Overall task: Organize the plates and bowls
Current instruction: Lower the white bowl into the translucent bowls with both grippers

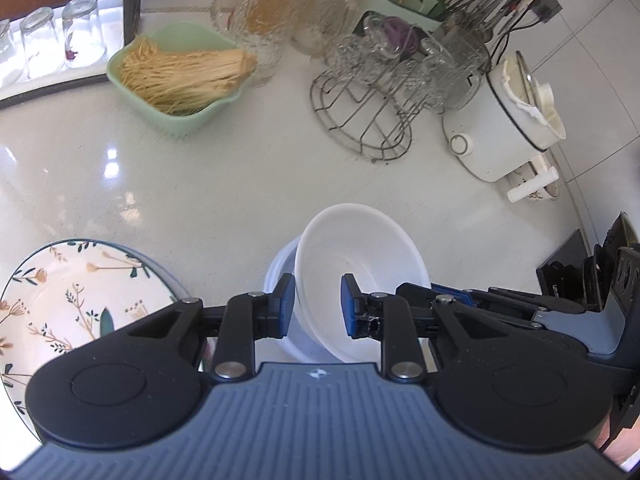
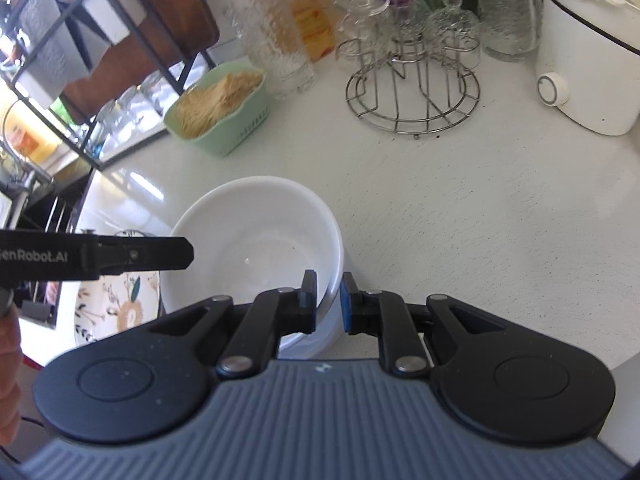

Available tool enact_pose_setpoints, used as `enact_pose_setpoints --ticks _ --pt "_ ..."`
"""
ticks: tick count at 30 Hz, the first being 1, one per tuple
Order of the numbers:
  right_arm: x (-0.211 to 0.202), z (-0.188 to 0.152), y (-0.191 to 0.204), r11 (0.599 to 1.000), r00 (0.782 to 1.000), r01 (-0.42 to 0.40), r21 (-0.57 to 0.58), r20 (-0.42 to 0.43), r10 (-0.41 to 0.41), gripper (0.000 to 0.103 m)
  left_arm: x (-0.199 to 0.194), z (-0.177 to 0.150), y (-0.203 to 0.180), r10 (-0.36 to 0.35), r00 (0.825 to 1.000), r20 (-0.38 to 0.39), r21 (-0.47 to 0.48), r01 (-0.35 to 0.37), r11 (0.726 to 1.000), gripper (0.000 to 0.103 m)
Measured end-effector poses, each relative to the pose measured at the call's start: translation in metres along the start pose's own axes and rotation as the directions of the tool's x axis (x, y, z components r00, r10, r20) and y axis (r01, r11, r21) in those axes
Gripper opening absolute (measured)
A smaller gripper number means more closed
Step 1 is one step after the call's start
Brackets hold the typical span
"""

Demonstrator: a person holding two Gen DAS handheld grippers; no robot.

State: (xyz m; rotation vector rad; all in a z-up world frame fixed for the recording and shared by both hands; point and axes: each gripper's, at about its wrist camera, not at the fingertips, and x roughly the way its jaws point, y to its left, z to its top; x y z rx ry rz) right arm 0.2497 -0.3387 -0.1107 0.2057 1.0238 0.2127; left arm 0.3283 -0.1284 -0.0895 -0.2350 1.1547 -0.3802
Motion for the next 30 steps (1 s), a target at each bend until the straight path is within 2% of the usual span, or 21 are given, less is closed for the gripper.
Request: enact_pose_setpoints --ticks 10,11,17,18,20,25,30 --pt "0.008 -0.004 0.007 1.000 1.000 0.005 -0.003 -0.022 -0.005 0.016 0.006 -0.001 0.013 0.018 0.999 -0.030 -0.026 -0.019 0.999 0.028" --pt "0.008 -0.004 0.006 1.000 1.000 0.006 0.001 -0.022 -0.006 0.016 0.006 -0.001 0.015 0.023 0.999 -0.030 -0.034 -0.024 0.999 0.032" --pt "0.008 0.001 -0.003 0.999 1.000 -0.005 0.052 0.000 0.005 0.042 0.007 0.001 0.021 0.036 0.999 -0.028 -0.054 -0.038 0.998 0.040" --pt "0.009 0.002 -0.005 0.998 1.000 -0.004 0.059 0.000 0.004 0.042 0.007 0.001 0.021 0.037 0.999 -0.026 -0.057 -0.038 0.998 0.044" --pt "0.012 0.004 -0.008 0.997 1.000 -0.007 0.070 -0.004 0.007 0.042 0.009 0.002 0.023 0.036 0.999 -0.025 -0.063 -0.038 0.997 0.046" --pt "0.035 0.006 -0.023 0.989 0.999 0.000 0.147 -0.051 0.007 0.042 0.015 0.003 0.023 0.025 0.999 -0.032 -0.062 -0.027 0.998 0.046" --pt "0.055 0.002 -0.044 0.960 0.993 -0.029 0.278 -0.102 0.059 0.042 0.026 0.005 0.027 0.021 0.999 -0.046 -0.075 -0.025 0.997 0.046"
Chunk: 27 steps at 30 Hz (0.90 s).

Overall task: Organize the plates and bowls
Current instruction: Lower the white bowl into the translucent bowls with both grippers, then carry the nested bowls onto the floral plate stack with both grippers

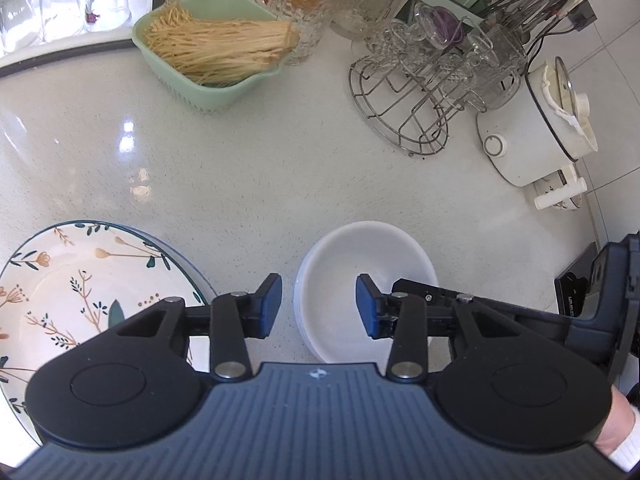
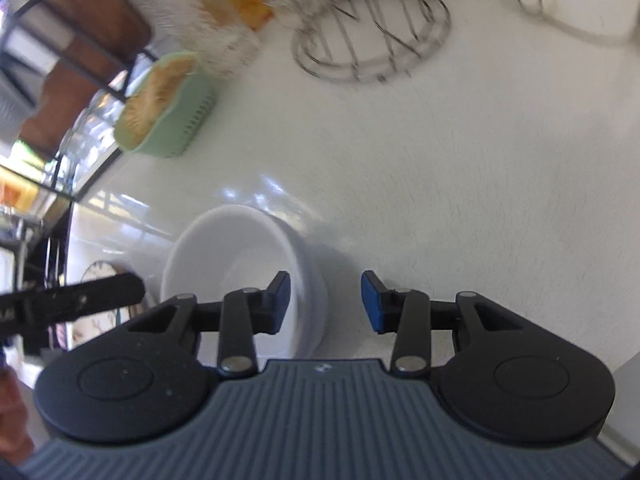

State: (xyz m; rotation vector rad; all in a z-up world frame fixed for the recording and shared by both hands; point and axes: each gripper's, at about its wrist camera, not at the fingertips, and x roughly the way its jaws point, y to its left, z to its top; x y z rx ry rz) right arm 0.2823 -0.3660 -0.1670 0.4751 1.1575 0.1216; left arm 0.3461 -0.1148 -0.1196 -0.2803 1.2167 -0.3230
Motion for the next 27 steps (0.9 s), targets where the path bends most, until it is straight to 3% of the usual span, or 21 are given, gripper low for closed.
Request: enact_pose_setpoints --ticks 6,13,27 --pt "-0.002 0.000 -0.009 0.999 1.000 -0.024 0.045 0.015 0.023 0.026 0.015 -0.001 -0.001 0.015 0.999 -0.034 0.011 -0.015 1.000 0.046" --pt "-0.007 0.000 -0.016 0.998 1.000 -0.014 0.060 0.018 0.013 0.025 0.032 -0.001 -0.011 -0.022 0.997 -0.074 0.038 0.025 0.999 0.046" --pt "0.005 -0.006 -0.015 0.997 0.999 -0.043 0.060 -0.025 0.045 0.022 0.067 -0.003 -0.027 0.013 0.992 -0.128 0.118 0.002 0.993 0.046"
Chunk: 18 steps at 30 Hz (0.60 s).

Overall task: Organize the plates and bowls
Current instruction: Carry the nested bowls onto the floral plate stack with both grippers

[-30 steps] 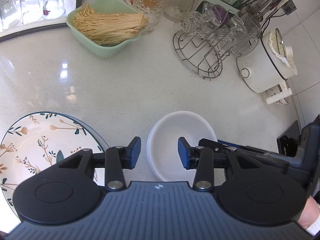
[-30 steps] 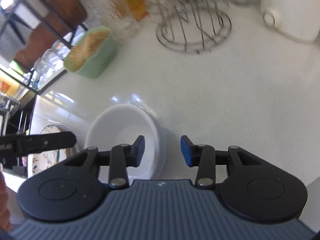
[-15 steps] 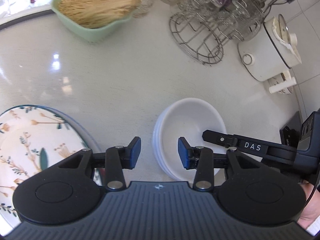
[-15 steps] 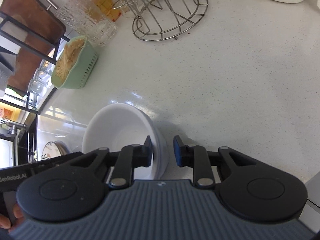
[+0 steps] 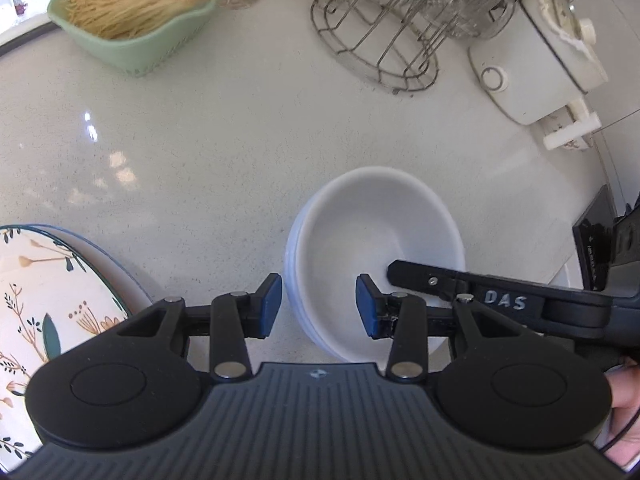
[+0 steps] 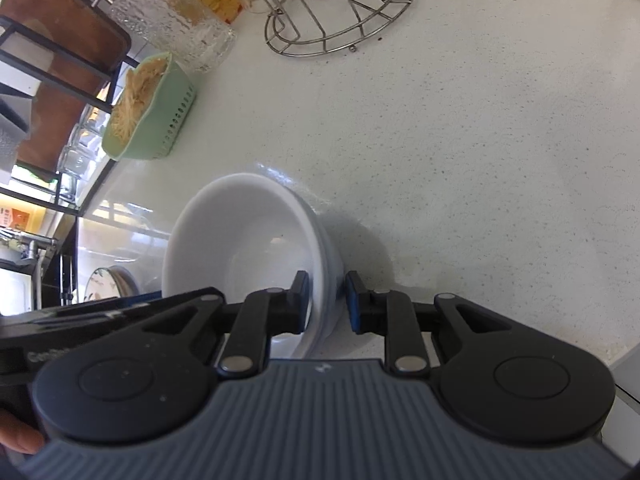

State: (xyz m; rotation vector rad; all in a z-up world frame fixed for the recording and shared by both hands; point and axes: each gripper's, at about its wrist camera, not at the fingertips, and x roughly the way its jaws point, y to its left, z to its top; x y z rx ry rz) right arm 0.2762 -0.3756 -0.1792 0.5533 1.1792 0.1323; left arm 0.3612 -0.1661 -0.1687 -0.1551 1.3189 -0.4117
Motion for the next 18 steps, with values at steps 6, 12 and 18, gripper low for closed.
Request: enact_pose_setpoints --ticks 6,12,18 --pt "-0.003 -0.005 0.006 1.000 1.000 0.000 -0.003 0.000 0.000 0.021 0.001 -0.001 0.005 -0.024 0.999 -0.027 -0.010 0.024 1.000 0.046" --pt "-0.019 -0.010 0.015 1.000 0.999 0.005 0.002 0.033 -0.005 0.021 -0.016 -0.005 -0.004 -0.007 1.000 0.002 0.027 0.007 1.000 0.046" --pt "-0.042 -0.015 0.027 1.000 0.998 0.002 0.021 0.069 -0.004 0.021 -0.044 -0.008 -0.010 -0.018 0.999 0.041 0.036 0.016 0.999 0.046"
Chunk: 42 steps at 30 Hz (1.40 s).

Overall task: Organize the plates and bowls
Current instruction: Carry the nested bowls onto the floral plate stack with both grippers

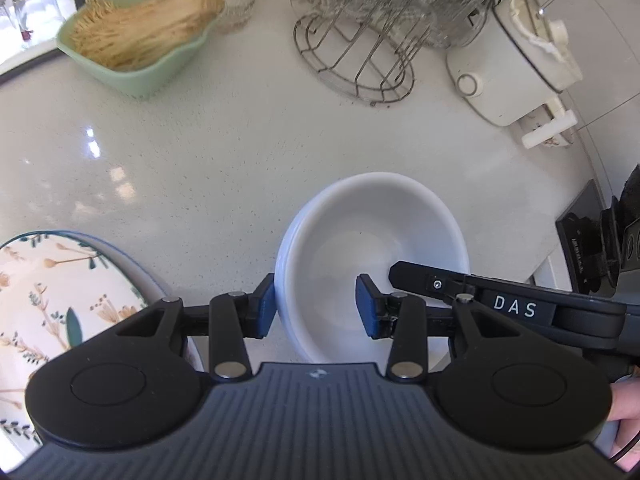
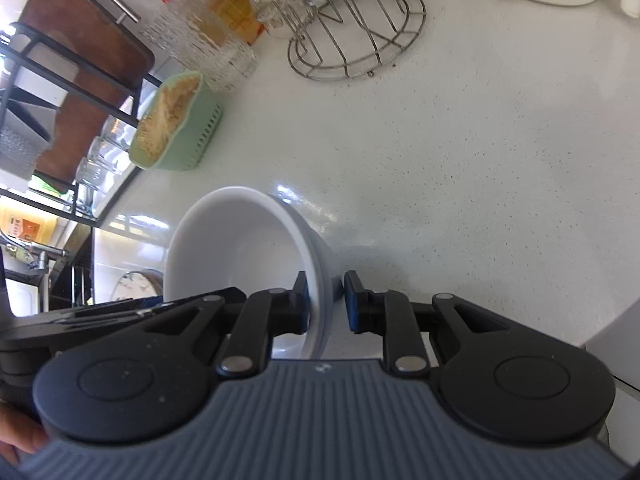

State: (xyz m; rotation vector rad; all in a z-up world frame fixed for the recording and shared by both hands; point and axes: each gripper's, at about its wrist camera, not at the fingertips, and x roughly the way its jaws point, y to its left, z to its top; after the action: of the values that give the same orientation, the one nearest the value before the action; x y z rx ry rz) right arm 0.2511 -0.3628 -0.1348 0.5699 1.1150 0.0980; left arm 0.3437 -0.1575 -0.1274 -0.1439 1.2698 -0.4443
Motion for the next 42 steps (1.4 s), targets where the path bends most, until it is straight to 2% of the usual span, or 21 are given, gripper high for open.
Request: enact_pose_setpoints --ticks 9,20,27,32,42 --pt "-0.022 -0.009 0.020 1.000 1.000 0.000 -0.021 0.000 0.000 0.022 -0.041 -0.006 -0.007 0.004 0.999 0.050 0.019 -0.005 1.000 0.046" --pt "-0.030 -0.023 0.053 0.998 1.000 -0.028 -0.052 0.003 0.028 0.023 -0.080 -0.021 0.016 0.005 0.994 0.111 -0.039 0.000 0.999 0.046" --pt "-0.025 -0.035 0.078 0.995 0.998 -0.064 -0.077 -0.032 0.062 0.023 -0.102 -0.037 0.042 0.025 0.989 0.149 -0.101 -0.010 0.995 0.046" --pt "-0.015 -0.042 0.097 0.990 0.996 -0.074 -0.117 -0.048 0.069 0.023 -0.102 -0.050 0.065 0.062 0.986 0.155 -0.159 -0.037 0.987 0.046" --pt "0.012 -0.054 0.129 0.980 0.988 -0.071 -0.185 -0.146 0.044 0.023 -0.109 -0.075 0.109 0.069 0.979 0.194 -0.282 -0.012 0.959 0.046"
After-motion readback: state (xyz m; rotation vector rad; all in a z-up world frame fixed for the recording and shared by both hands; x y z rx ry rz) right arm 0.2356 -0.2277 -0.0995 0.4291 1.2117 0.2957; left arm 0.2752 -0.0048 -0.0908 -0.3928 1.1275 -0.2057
